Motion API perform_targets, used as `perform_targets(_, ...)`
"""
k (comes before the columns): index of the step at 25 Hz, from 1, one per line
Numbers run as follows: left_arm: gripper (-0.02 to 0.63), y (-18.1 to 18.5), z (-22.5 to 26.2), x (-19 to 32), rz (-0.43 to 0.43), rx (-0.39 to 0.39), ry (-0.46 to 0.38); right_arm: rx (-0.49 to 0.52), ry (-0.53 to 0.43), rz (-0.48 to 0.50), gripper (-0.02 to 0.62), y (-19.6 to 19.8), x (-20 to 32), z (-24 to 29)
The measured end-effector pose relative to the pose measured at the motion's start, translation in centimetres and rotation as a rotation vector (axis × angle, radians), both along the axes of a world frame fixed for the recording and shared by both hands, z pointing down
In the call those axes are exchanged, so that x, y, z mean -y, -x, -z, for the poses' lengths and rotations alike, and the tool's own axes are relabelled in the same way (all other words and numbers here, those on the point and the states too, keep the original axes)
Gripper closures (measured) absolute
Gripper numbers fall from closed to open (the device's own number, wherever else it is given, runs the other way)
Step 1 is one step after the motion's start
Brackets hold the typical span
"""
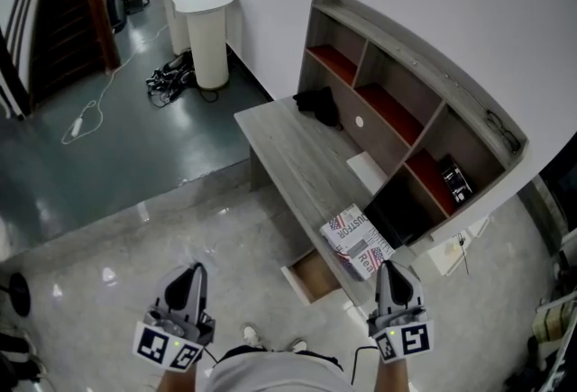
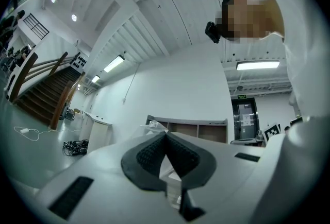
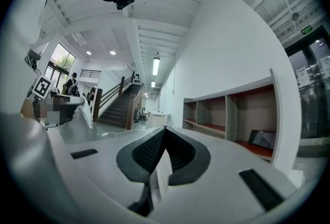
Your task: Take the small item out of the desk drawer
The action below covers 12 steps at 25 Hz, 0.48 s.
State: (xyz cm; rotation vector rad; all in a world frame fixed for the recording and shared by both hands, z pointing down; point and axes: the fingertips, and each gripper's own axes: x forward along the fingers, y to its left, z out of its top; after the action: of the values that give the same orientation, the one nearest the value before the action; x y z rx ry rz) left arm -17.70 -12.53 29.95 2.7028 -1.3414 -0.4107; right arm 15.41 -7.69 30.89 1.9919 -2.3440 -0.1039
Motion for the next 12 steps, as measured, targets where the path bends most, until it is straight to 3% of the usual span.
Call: perform_targets(12,0.589,0.6,-0.2,0.3,-0.050,-0.020,0.011,-0.040,0.015,0.050,0.574,4.1,1.0,-0.2)
